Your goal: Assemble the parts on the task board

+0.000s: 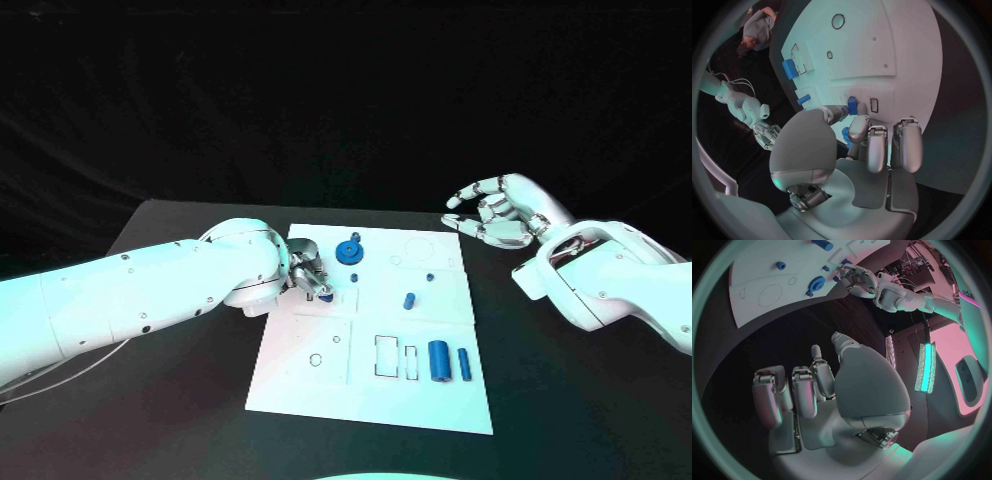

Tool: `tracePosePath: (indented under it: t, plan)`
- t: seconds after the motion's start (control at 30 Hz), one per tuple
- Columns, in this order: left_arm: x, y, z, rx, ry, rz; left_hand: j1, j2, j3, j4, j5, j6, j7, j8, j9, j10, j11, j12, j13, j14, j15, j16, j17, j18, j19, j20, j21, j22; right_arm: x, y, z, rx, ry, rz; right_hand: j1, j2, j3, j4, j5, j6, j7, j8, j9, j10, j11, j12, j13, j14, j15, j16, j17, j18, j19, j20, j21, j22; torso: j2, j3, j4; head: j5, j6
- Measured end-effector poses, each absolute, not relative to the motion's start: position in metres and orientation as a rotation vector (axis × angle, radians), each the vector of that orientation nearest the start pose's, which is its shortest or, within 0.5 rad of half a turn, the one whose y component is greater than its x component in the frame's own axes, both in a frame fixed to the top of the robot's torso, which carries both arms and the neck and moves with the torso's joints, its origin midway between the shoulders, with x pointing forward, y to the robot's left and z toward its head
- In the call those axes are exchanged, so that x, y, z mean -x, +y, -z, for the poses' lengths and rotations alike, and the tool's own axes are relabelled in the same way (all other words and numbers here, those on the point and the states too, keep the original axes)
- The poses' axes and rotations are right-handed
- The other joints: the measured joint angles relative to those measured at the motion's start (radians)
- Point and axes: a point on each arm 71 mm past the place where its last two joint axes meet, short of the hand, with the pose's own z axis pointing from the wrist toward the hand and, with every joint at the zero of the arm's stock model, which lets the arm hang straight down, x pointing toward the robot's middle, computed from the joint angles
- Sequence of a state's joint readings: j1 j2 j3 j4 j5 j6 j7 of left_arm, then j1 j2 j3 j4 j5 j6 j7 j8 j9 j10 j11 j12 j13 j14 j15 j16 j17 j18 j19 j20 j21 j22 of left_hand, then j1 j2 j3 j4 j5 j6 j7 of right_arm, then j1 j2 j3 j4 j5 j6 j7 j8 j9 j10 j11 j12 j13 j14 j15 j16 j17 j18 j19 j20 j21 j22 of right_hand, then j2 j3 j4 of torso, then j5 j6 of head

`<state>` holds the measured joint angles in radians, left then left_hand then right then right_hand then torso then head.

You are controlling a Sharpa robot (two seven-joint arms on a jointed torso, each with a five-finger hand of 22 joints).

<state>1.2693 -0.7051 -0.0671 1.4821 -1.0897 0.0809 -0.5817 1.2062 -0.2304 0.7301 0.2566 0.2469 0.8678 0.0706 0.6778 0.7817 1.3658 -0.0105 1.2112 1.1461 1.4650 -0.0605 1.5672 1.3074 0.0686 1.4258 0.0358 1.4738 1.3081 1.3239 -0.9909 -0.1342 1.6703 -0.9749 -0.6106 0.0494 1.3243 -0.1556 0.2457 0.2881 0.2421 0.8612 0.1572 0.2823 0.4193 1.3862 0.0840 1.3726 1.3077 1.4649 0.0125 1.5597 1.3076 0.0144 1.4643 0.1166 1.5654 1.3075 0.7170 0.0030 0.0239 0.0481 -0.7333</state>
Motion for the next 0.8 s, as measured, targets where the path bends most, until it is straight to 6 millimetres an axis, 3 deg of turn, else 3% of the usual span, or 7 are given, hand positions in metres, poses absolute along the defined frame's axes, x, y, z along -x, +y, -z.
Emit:
tracePosePath:
  t: [0.57, 0.7, 0.73, 0.8]
  plan:
    - [-0.4916, 0.1627, 0.203, 0.118, 2.272, 0.393, -0.006, 0.006, 0.0, 0.0, -0.001, 0.001, -0.001, 0.011, 0.007, 0.0, 0.0, 0.005, 0.001, 0.0, 0.0, 0.0, 0.0, 0.0, 0.004, -0.004, 0.0, 0.0, -0.4674, -0.2406, 0.1355, -0.281, 1.439, -0.876, 0.0, 0.0, 0.0, 0.0, 0.0, 0.0, 0.0, 0.0, 0.0, 0.0, 0.0, 0.0, 0.0, 0.0, 0.0, 0.0, 0.0, 0.0, 0.0, 0.0, 0.0, 0.0, 0.0, 0.0004, -0.0004, 0.0, 0.002]
    - [-0.4913, 0.1626, 0.2035, 0.115, 2.275, 0.391, -0.052, 0.01, 0.0, -0.001, -0.011, 0.005, -0.005, 0.023, 0.022, 0.007, -0.007, 0.006, 0.005, 0.0, -0.007, 0.0, 0.0, 0.0, 0.004, -0.004, 0.0, 0.0, -0.4672, -0.2408, 0.1355, -0.282, 1.439, -0.876, 0.0, 0.0, 0.0, 0.0, 0.0, 0.0, 0.0, 0.0, 0.0, 0.0, 0.0, 0.0, 0.0, 0.0, 0.0, 0.0, 0.0, 0.0, 0.0, 0.0, 0.0, 0.0, 0.0, 0.0006, -0.0004, 0.0, 0.002]
    - [-0.4913, 0.1625, 0.2036, 0.114, 2.276, 0.391, -0.065, 0.007, 0.054, -0.054, -0.013, 0.007, -0.007, 0.023, 0.022, 0.007, -0.007, 0.006, 0.005, 0.0, -0.007, 0.0, 0.0, 0.0, 0.004, -0.004, 0.0, 0.0, -0.4672, -0.2408, 0.1355, -0.282, 1.439, -0.876, 0.0, 0.0, 0.0, 0.0, 0.0, 0.0, 0.0, 0.0, 0.0, 0.0, 0.0, 0.0, 0.0, 0.0, 0.0, 0.0, 0.0, 0.0, 0.0, 0.0, 0.0, 0.0, 0.0, 0.0006, -0.0004, 0.0, 0.002]
    - [-0.4914, 0.1623, 0.2035, 0.114, 2.276, 0.391, -0.085, 0.005, 0.061, -0.06, -0.017, 0.006, -0.007, 0.023, 0.022, 0.007, -0.007, 0.009, 0.005, 0.0, -0.007, 0.0, 0.0, 0.0, 0.004, -0.004, 0.0, 0.0, -0.4672, -0.2408, 0.1355, -0.282, 1.439, -0.876, 0.0, 0.0, 0.0, 0.0, 0.0, 0.0, 0.0, 0.0, 0.0, 0.0, 0.0, 0.0, 0.0, 0.0, 0.0, 0.0, 0.0, 0.0, 0.0, 0.0, 0.0, 0.0, 0.0, 0.0006, -0.0002, -0.001, 0.001]
